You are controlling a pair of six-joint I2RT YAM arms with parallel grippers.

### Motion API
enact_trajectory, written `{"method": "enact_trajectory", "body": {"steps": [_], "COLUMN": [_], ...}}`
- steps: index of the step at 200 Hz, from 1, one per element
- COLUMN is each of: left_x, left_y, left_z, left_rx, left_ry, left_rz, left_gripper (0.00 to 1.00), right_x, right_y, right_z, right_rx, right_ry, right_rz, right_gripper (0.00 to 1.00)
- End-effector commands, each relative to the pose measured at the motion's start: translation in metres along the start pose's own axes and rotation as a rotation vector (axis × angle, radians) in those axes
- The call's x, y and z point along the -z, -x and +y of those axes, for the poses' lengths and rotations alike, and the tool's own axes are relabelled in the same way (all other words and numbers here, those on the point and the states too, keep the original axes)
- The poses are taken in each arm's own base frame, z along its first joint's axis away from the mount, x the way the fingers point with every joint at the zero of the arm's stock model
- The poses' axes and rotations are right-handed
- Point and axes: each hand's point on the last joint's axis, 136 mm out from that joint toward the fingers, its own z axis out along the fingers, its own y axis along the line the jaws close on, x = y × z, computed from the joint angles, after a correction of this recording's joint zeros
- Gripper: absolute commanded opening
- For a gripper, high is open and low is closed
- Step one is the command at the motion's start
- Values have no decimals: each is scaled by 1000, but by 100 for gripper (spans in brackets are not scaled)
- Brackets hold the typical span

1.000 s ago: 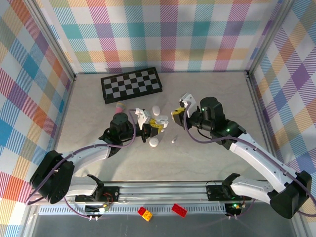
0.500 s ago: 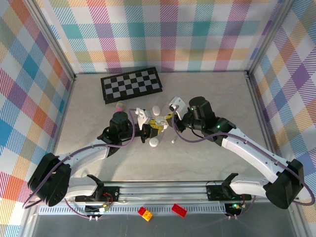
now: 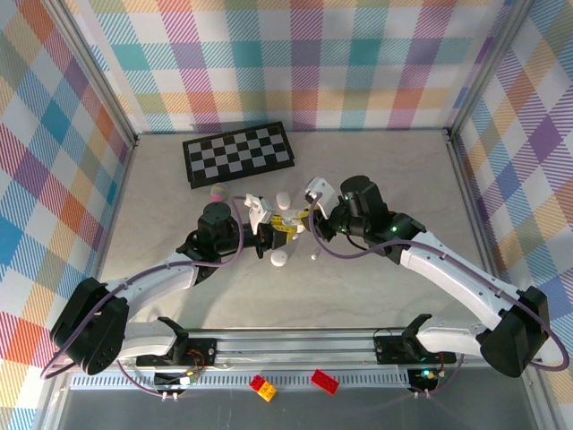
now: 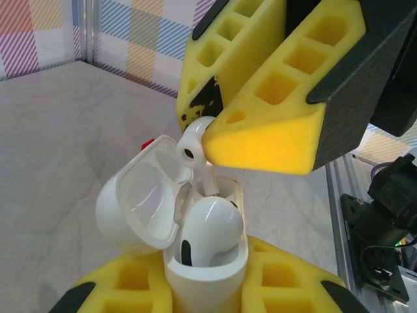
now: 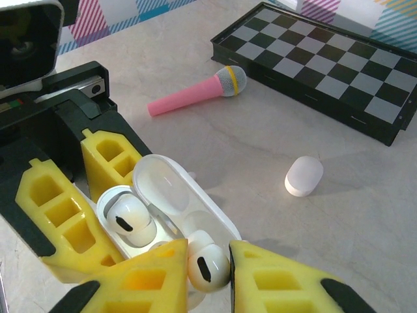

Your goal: Insert the wireless bluetooth earbuds into the charging case

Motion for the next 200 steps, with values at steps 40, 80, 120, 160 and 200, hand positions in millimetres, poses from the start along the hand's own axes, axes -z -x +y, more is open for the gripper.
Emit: {"method": "enact_trajectory", "body": {"steps": [40,80,120,160,200], "left_x": [3,3,2,2,3], "left_y": [23,24,21,18,16], "left_z": [-7,-7,-6,-6,-10], "left_rx": [-39,-37,-34,-38,-52], "left_ry": [-29,-29,-29,-31,-52], "left_rz": [-69,-72,-70,-72,-65], "left_gripper": [5,5,5,5,5], "right_x": [4,7,13,27,13], "right_y": [1,3,11,36,44], "right_z": [17,21,17,7,-10], "right_rx": [35,43,22,-97,-374], "right_ry": [89,109,76,66,183], "right_rz": [7,5,-25,-150,-136], "right_gripper": [22,27,32,51,67]}}
